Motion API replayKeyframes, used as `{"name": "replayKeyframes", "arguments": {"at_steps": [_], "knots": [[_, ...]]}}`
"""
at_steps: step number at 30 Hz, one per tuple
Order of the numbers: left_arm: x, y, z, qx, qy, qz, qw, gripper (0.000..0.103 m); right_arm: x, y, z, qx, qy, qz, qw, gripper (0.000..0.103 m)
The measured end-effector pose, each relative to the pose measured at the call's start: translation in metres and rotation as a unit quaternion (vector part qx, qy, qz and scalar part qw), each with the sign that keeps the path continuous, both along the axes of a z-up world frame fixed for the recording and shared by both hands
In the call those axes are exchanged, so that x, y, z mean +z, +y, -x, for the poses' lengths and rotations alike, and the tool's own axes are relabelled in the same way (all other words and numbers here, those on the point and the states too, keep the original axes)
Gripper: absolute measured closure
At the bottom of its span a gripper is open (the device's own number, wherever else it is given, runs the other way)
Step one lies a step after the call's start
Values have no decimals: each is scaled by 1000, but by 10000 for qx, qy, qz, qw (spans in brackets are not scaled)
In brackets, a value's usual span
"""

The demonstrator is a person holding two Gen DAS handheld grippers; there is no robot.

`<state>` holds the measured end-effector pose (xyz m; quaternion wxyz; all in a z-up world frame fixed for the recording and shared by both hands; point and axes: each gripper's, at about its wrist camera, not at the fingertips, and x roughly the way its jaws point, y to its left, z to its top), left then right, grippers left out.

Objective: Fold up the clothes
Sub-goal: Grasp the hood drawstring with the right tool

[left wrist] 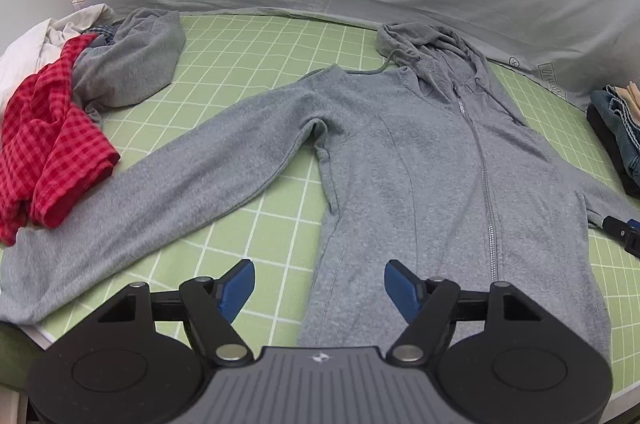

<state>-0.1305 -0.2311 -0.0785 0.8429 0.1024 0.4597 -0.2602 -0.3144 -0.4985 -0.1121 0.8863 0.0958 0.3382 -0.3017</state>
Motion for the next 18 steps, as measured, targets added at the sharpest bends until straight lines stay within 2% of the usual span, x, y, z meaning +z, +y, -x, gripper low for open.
{"name": "replayKeyframes", "arguments": {"at_steps": [4,7,14,18], "knots": [[-13,-35,-36,-149,208,12,9997,25,-4,-24,-43,223,148,175,9995,79],[-27,-62,-64,-280,320,-164,9990,25,-12,-47,-78,292,359,291,9985,89],[-57,-116,-123,-341,438,-538,9970,25,-34,-95,-154,705,611,262,9953,89],[-75,-136,-144,-94,586,-595,9965,24,-52,-103,-184,1201,870,167,9888,87]]}}
